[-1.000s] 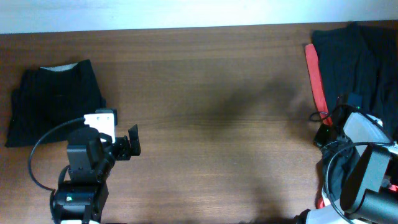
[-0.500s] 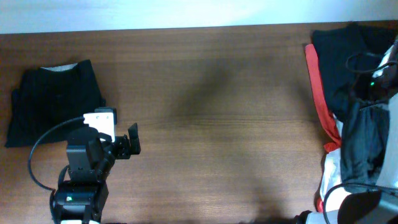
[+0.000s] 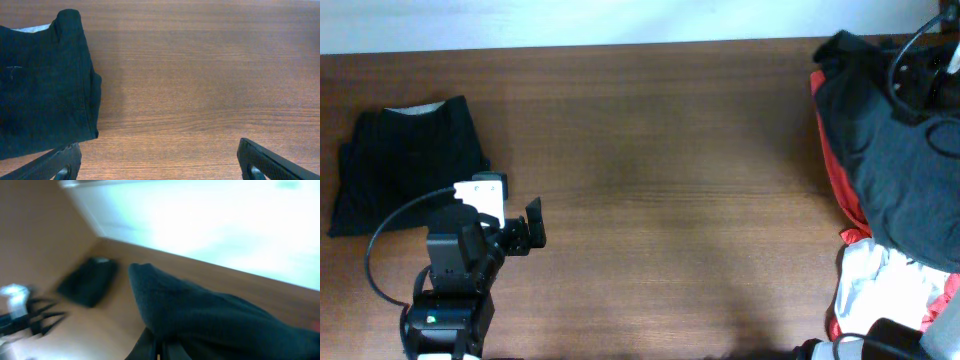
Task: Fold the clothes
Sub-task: 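Grasp the dark green shirt with the right gripper and lift it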
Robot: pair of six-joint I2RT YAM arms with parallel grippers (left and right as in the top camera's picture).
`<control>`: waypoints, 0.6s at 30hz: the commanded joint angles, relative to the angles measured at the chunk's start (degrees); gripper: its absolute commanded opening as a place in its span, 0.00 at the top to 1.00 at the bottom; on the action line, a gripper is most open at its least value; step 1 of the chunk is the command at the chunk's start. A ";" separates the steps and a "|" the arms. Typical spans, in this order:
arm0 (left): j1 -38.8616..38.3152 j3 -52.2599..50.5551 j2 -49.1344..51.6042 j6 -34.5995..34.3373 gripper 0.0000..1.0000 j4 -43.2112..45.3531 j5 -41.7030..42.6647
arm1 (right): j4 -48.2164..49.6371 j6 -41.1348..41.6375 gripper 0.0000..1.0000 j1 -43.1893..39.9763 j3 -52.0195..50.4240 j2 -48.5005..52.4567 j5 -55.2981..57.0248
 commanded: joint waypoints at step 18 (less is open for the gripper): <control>0.31 1.18 0.04 0.90 0.01 0.24 0.07 | -5.01 4.79 0.40 38.03 0.04 10.51 29.31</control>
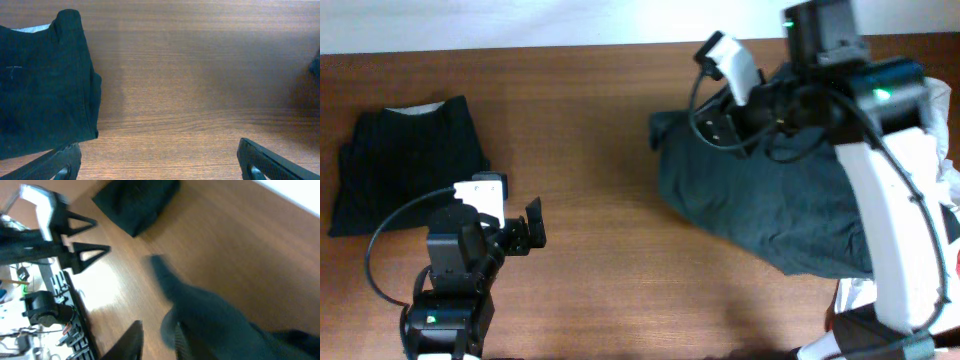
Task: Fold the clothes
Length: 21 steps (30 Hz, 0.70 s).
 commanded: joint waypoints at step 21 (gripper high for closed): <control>-4.15 1.16 18.56 -12.13 0.01 1.62 29.62 | -10.86 21.11 0.01 -17.66 0.00 3.21 33.97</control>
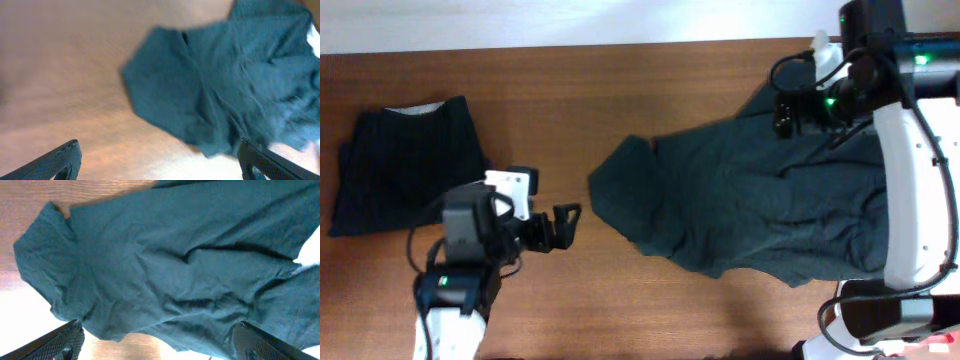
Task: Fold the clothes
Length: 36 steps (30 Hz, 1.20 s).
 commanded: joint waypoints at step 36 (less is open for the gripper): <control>-0.50 18.14 34.29 -16.28 0.99 12.79 -17.57 | -2.10 0.74 0.01 -2.43 0.02 -0.70 1.38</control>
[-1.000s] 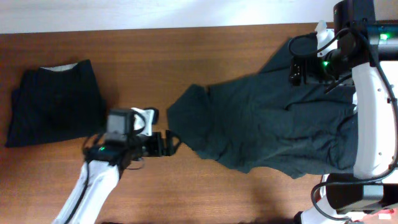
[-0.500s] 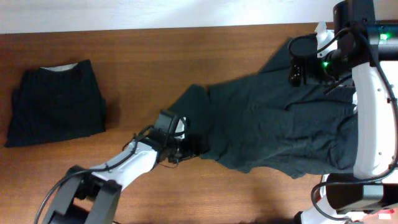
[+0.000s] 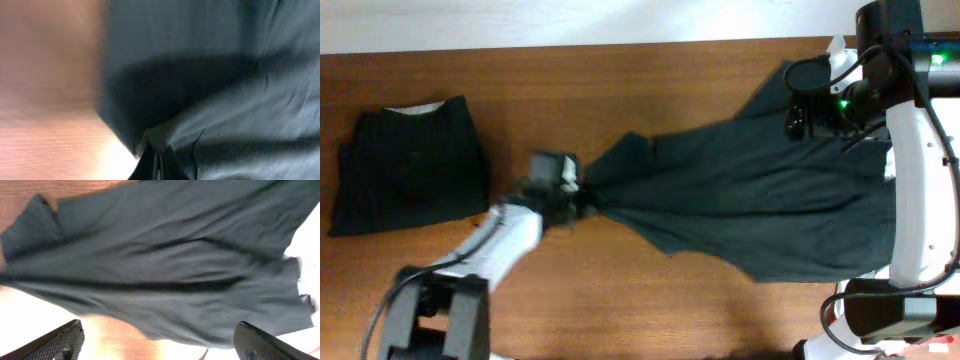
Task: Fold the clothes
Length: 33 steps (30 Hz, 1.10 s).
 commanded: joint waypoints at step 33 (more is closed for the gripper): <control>-12.00 5.60 -1.27 -17.77 0.01 -28.74 6.47 | -1.31 0.50 0.01 -0.33 0.02 -0.68 1.09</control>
